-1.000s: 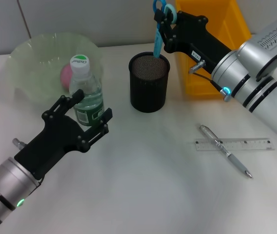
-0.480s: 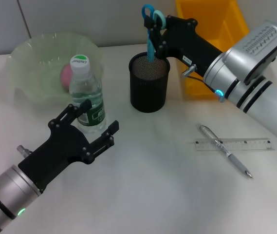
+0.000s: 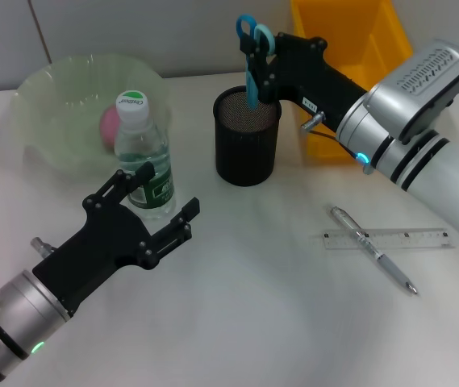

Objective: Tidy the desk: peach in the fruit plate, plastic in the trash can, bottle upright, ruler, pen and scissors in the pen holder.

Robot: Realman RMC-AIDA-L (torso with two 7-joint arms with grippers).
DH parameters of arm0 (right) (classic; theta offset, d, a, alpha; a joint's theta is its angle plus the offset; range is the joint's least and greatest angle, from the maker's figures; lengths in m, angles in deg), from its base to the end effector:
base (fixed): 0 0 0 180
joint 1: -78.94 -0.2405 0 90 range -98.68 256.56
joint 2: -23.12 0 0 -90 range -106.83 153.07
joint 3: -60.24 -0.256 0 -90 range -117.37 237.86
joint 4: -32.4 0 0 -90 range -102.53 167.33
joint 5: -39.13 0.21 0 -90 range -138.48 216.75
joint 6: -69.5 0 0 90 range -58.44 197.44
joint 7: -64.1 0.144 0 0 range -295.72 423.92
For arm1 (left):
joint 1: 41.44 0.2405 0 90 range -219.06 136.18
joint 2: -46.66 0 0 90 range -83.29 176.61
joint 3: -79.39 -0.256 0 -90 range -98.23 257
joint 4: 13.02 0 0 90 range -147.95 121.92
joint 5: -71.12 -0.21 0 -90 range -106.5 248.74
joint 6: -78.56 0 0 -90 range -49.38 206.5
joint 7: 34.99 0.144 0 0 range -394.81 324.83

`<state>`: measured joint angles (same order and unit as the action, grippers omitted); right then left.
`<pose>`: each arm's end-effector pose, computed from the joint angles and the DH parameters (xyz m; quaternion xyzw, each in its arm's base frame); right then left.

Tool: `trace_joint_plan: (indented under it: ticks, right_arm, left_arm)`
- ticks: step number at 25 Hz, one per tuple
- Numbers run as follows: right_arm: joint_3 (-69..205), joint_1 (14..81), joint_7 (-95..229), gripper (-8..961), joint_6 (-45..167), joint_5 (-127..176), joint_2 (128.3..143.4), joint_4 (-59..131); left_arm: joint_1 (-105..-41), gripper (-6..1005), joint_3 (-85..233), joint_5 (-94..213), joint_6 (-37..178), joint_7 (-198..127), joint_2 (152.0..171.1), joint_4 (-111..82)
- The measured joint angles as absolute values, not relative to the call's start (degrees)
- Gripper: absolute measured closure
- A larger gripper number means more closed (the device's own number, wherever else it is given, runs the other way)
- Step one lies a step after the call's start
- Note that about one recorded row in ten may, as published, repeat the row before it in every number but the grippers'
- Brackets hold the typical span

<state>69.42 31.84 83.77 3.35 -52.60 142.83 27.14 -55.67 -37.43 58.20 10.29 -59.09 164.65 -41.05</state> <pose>0.2006 0.4001 -0.0613 -0.8211 0.1263 0.3620 0.4228 -0.2554 0.2707 -0.0787 -0.8602 -0.1122 -0.3685 0.3341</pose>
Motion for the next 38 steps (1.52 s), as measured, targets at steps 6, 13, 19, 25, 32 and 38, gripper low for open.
trace_joint_plan:
  ticks: [6, 13, 19, 25, 32, 38]
  right_arm:
    - [69.4, 31.8, 83.7, 751, 4.7, -52.5, 142.83, 26.6]
    - [69.6, 32.5, 85.0, 742, 2.2, -52.8, 142.73, 26.5]
    - [70.3, 35.3, 95.0, 361, -4.5, -57.0, 142.32, 29.8]
    - [72.2, 40.8, 109.1, 159, -16.2, -63.2, 142.30, 40.3]
    - [80.0, 46.7, 123.8, 130, -22.6, -63.5, 142.25, 55.1]
    - [90.1, 51.5, 147.9, 133, -23.9, -69.9, 141.40, 78.3]
  left_arm:
    - [-56.0, 201, -37.7, 58.2, 9.7, -59.1, 164.70, -40.7]
    - [-55.5, 201, -37.9, 58.2, 8.6, -59.1, 164.51, -40.7]
    - [-55.4, 201, -37.5, 55.7, 6.4, -61.2, 163.15, -40.7]
    - [-55.6, 202, -36.4, 49.4, 4.9, -62.4, 162.12, -40.7]
    - [-55.6, 202, -35.0, 45.2, 4.8, -62.8, 161.88, -40.7]
    - [-55.6, 202, -34.4, 42.0, 4.0, -64.1, 161.58, -40.6]
